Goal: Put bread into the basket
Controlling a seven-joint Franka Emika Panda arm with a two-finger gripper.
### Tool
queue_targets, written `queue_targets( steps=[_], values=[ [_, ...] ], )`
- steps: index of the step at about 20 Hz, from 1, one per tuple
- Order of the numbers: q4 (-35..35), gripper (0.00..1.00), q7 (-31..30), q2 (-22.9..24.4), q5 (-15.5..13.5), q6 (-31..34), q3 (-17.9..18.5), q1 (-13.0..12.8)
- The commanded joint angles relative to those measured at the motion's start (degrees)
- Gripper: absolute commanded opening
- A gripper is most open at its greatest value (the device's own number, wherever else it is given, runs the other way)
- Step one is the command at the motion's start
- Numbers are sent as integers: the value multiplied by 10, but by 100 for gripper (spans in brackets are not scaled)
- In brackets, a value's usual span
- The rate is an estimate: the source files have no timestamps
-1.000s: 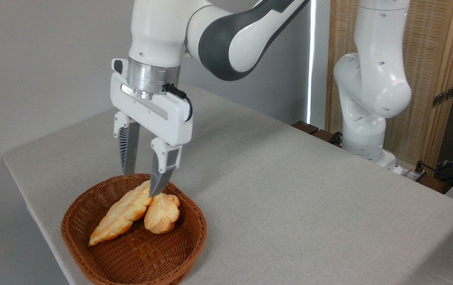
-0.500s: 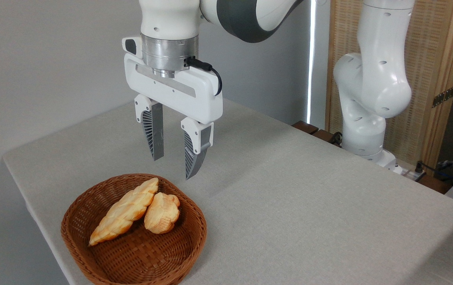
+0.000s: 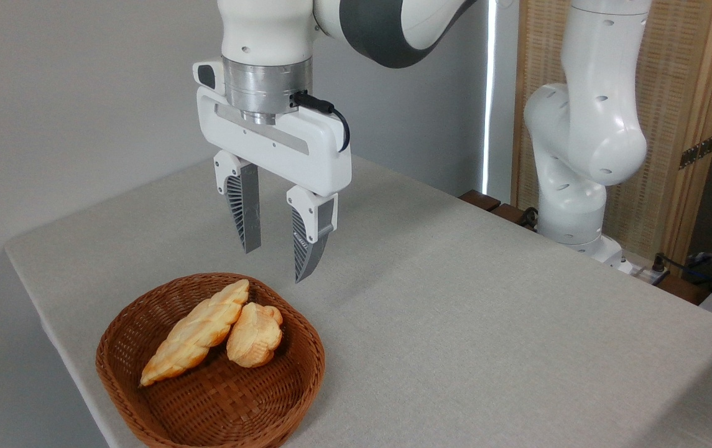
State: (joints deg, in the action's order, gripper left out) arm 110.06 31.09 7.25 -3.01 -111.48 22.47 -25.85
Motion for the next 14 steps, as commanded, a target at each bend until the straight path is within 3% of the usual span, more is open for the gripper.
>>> queue_targets(
  steps=[1, 2, 5, 9, 12, 14],
  values=[
    [-10, 100, -4, -3, 10, 20, -2, 1],
    [-10, 100, -4, -4, 10, 20, -16, 23],
    [-10, 100, -2, -6, 4, 20, -108, 115],
    [-10, 100, 19, -6, 1, 21, -124, 138],
    [-11, 100, 22, -6, -23, 21, -169, 193],
    [-11, 100, 26, -6, -24, 21, -175, 203]
  ],
)
